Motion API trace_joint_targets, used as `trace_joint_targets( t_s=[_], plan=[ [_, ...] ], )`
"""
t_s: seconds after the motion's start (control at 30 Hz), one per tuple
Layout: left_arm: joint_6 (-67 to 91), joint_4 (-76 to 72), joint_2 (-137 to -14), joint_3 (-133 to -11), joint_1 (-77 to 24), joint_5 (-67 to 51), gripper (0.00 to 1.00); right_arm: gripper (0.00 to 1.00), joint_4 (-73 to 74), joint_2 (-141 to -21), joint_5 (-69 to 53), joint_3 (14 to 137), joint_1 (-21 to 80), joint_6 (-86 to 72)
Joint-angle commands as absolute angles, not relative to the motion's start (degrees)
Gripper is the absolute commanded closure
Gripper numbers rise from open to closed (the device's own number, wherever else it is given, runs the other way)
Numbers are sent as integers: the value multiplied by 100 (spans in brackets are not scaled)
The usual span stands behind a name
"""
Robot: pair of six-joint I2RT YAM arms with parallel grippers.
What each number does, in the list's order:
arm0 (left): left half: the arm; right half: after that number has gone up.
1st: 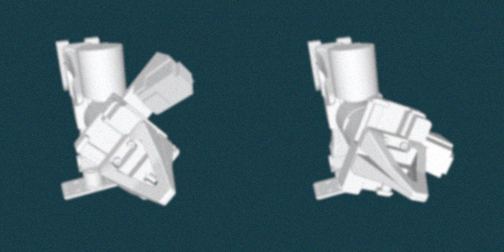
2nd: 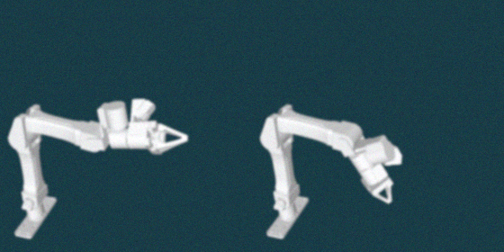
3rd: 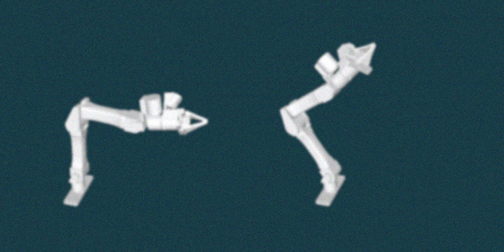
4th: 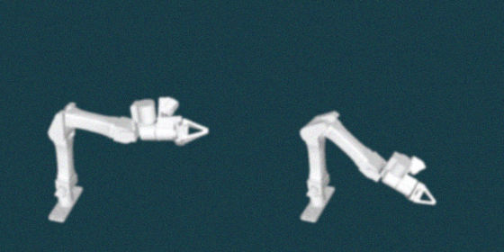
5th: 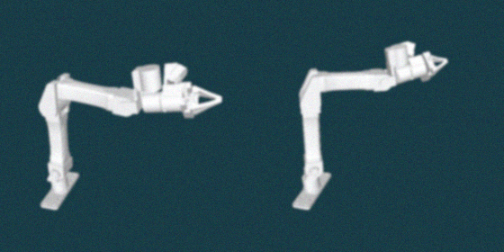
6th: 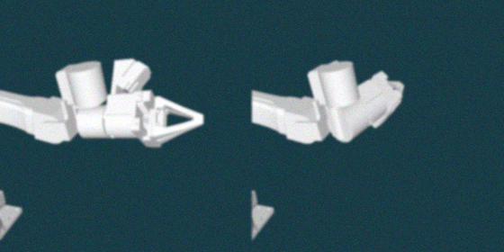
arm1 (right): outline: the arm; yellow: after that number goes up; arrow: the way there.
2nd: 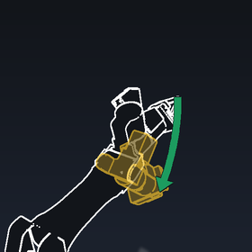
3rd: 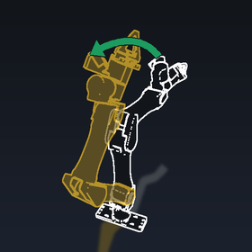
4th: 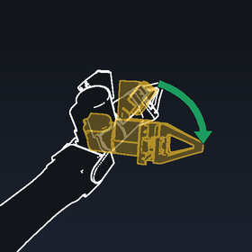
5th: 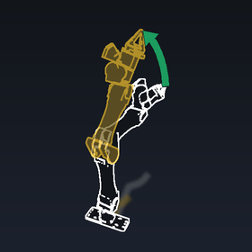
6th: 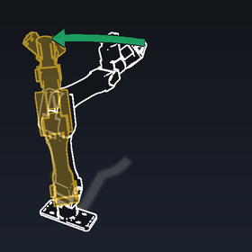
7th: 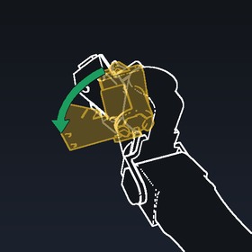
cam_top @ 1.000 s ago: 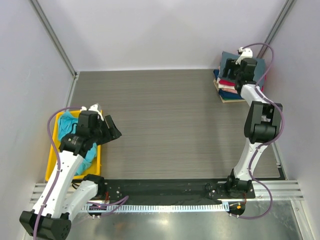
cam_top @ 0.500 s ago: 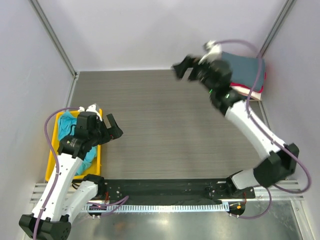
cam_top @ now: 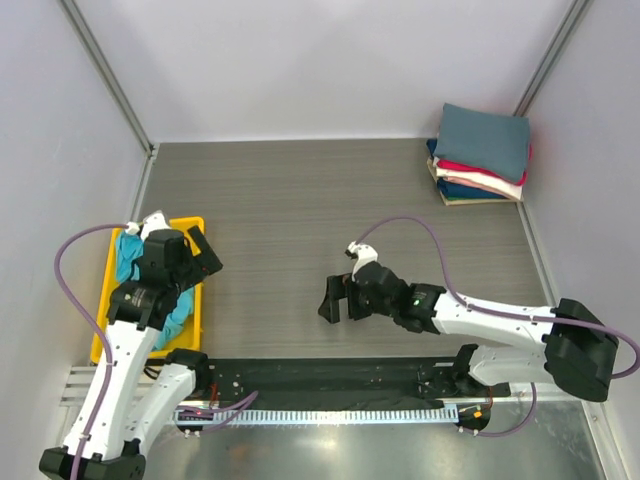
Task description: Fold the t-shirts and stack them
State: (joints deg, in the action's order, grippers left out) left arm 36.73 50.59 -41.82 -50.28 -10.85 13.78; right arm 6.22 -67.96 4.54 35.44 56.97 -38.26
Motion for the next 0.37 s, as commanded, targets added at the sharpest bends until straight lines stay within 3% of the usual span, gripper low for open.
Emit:
trace_joint_targets(
  t_s=[0.0,0.33],
  plan=[
    [3972,5456,-4280,-5238,-1055,2389,0,0,333,-6653,606,3516,5966,-4368],
    [4122,5458,-4149,-5327,-1046,2979,0,0,826,-5696,913,3138,6179,-4342]
  ],
)
